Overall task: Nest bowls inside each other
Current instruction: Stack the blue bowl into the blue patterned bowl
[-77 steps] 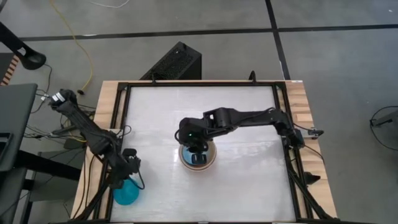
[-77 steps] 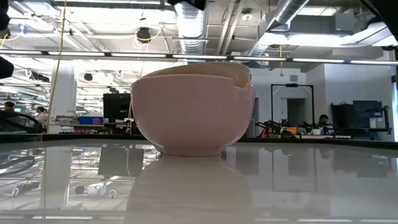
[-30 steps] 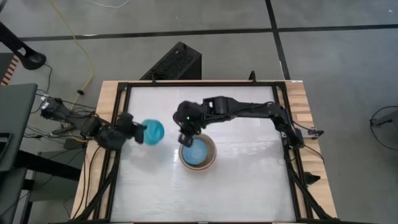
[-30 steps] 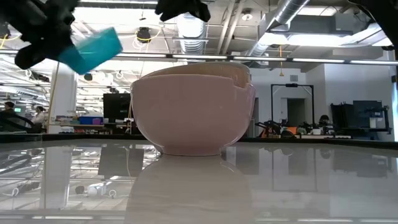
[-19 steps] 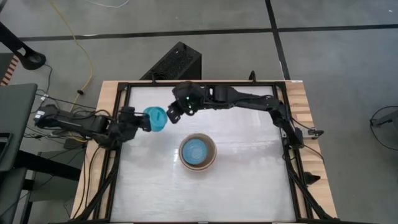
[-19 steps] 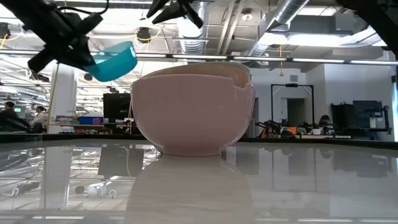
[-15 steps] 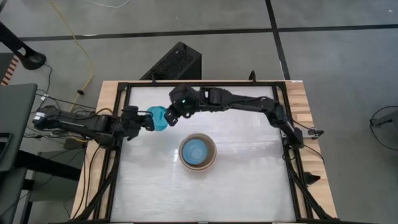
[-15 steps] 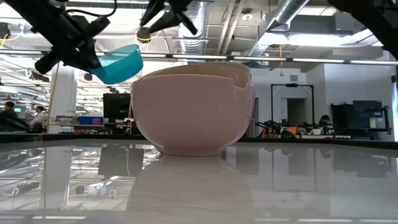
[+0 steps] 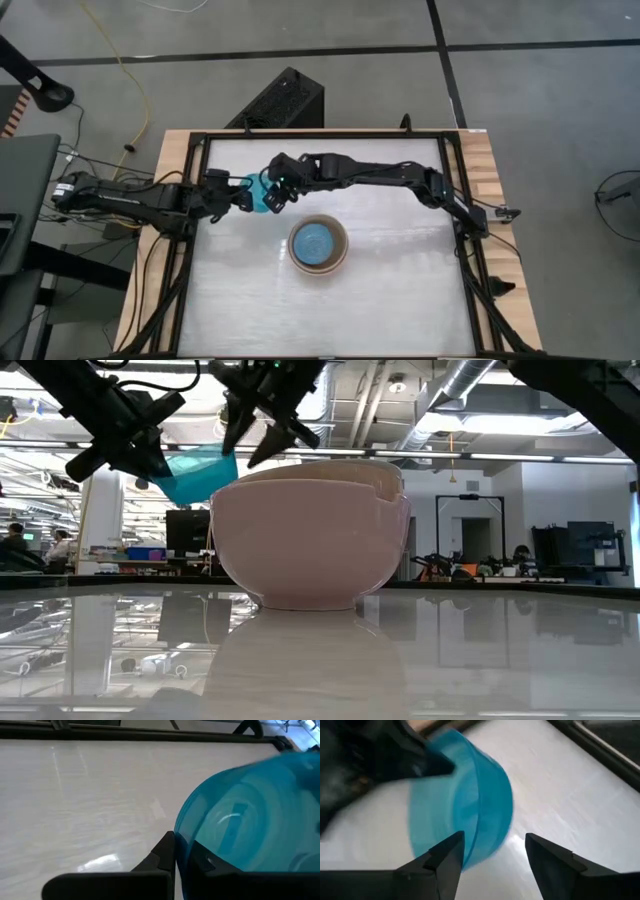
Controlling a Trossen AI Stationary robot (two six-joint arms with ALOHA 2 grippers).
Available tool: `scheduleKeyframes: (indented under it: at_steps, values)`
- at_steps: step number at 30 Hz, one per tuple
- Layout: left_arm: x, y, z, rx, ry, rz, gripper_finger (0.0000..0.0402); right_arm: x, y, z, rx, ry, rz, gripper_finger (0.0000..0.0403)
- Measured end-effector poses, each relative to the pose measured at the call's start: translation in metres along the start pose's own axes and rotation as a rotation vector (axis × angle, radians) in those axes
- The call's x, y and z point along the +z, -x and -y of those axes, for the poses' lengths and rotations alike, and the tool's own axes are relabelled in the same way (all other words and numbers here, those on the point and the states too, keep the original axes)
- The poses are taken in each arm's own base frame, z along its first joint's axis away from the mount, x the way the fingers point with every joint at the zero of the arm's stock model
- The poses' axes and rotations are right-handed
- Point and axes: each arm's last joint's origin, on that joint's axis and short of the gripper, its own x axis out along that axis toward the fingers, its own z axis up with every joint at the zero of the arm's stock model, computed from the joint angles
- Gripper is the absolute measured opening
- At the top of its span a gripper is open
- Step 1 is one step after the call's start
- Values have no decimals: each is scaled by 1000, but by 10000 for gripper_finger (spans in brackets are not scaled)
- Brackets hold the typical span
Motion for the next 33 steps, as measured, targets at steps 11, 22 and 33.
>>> scheduleKeyframes:
  at_steps: [11,22,33]
  values:
    - [3,0,6,-54,9,25,0,-9,-12,-1,-76,-36,-8,123]
    - [0,-6,15,-95,70,12,51,-8,-14,5,-174,-13,23,26]
    - [20,14,16,-267,34,67,226,-7,-7,17,-149,-13,-75,26]
